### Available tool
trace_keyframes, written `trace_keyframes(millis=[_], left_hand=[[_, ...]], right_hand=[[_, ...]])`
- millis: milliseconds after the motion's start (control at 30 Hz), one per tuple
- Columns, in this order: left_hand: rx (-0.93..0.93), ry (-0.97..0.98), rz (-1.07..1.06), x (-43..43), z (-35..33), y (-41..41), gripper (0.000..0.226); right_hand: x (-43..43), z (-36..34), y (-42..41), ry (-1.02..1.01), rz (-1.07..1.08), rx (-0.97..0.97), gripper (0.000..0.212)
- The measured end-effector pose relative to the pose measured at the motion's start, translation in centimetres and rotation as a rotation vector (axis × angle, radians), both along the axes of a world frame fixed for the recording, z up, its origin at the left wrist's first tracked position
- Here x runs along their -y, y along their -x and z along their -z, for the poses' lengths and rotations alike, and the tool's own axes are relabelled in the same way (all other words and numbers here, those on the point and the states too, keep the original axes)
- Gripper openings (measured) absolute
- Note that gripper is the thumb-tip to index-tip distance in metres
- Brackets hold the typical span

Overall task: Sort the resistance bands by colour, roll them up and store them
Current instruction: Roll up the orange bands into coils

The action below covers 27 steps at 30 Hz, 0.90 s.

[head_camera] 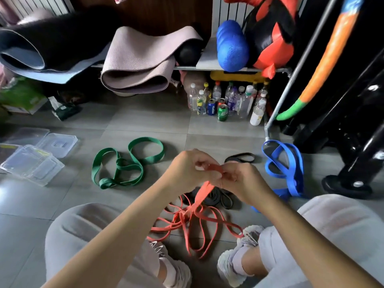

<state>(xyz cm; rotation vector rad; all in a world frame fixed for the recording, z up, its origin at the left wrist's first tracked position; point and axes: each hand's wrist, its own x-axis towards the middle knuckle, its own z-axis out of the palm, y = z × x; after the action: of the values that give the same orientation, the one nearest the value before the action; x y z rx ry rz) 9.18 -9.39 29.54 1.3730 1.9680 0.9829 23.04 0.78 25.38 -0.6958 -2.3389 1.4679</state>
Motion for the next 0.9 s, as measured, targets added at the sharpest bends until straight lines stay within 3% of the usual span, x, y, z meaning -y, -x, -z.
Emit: trace_keyframes(millis=[100,267,333,433,567,667,733,800,900], left_hand=[[0.169,-0.028,-0.009,0.0,-0.9,-0.3,0.012],[0.739,-0.101,-0.112,0.3,-1.4,-0.8,0.018],[0.794,-0.111,-0.147,0.3,-1.0,-0.5,0.020],[0.499,-0.054,-0.186,0.5,-0.2,0.2,0.013],[-0.106,0.083,-0.039,0.8,-0.1,0.8,0.010],[-0.519,0.234,0.091,0.3,-0.8,-0.5,0.038],[-0.594,0.272,0.157,-0.3,-0.8,-1.4,0.047],[-0.641,0.301,0.178,-0.8,-0.9,-2.1,0.035],[-0.573,0.274,0.126,-1.1,-1.3,-1.9,0.020]], right_hand=[[0.1,-0.3,-0.2,0.102,-0.001,-0.087,0.010],[0.1,-0.2,-0.4,0.124,0.054,-0.176,0.018],[0.0,-0.3,-0.5,0.259,0.086,-0.205,0.018],[-0.1,-0.8,-1.0,0.207,0.098,-0.142,0.025],[-0.6,-1.6,-1.7,0.011,0.078,-0.046,0.026],[-0.6,-1.9,-1.3,-0.247,-0.072,0.181,0.009],[-0.2,-2.2,-0.8,-0.373,-0.135,0.249,0.003],[0.0,-2.4,-0.8,-0.442,-0.131,0.241,0.005],[-0.4,-2.5,-1.3,-0.299,-0.044,0.137,0.011]])
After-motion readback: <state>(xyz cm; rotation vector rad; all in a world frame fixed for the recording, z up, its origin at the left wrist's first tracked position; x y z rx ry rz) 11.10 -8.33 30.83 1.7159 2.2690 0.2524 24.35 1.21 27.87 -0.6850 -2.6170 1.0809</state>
